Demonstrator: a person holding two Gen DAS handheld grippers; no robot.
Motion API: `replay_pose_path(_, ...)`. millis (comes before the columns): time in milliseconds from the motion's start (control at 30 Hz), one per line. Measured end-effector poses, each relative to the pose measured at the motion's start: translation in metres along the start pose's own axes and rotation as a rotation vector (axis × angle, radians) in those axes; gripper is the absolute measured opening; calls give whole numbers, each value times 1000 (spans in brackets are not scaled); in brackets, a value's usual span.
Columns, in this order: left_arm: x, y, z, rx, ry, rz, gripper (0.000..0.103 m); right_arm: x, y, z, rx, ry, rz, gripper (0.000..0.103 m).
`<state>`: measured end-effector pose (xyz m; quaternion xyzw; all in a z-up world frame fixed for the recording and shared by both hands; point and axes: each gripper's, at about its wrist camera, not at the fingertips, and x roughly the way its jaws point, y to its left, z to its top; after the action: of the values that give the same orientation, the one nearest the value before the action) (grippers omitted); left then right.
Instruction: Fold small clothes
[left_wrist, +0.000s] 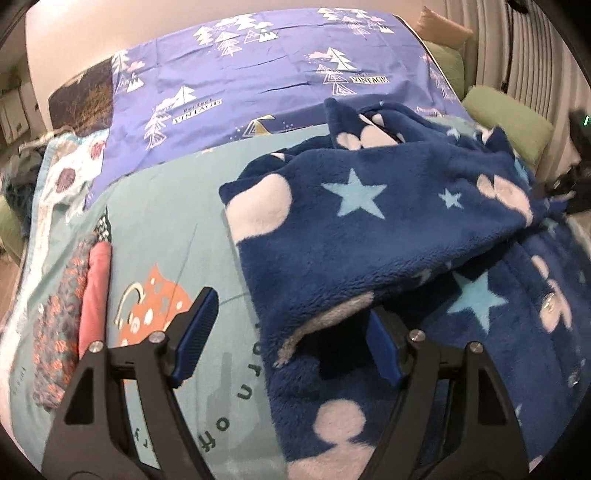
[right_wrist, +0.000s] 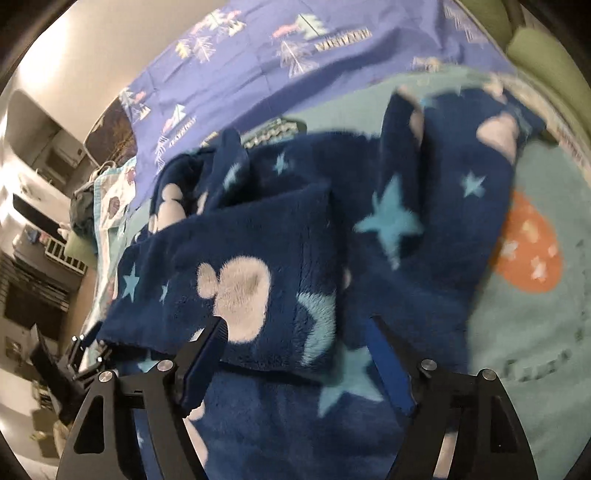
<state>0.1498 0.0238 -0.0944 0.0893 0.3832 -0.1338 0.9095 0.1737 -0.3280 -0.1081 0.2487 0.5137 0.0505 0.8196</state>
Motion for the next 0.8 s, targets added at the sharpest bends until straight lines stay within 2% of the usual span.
replay_pose_path(67,-6,7,1,-42,-16,-22,77,5,-3,-3,34,-12,-6,79)
replay_pose_path(100,-10,11,2,-67,-25,-37,77,6,-1,-3,25,-20,-16,72)
replay_pose_path(133,-15,17,2,-94,-35,-52,77,7,5,-3,-8,-30,-28,29)
replay_pose_path(167,-18,20,2,-111,-42,-60,77,8,9,-2,-32,-17,-22,13)
replay_pose_path(233,-26,28,2,-146,-64,-70,77,-3,9,-3,-20,-50,23,15)
replay_pose_path(333,-37,38,3,-174,-102,-47,77,-38,9,-3,-44,-184,16,15)
replay_pose_path(400,-38,44,5,-191,-113,-46,77,-57,4,-1,-28,-238,15,15)
replay_pose_path(467,-33,45,6,-208,-101,-45,77,-61,-2,1,-52,-233,-34,16)
replay_pose_path(500,-27,43,7,-207,-85,-44,77,-55,-6,1,-64,-200,-57,21)
replay_pose_path(567,-12,35,6,-186,-45,-35,77,-38,-17,-3,-52,-129,-100,22)
replay_pose_path(633,-2,28,4,-166,-11,-39,77,-31,-32,-10,-29,-99,-120,24)
replay_pose_path(700,4,20,2,-149,8,-48,77,-38,-41,-16,-1,-138,-80,27)
replay_pose_path(800,4,14,5,-122,8,-61,77,-56,-48,-20,-5,-176,-79,30)
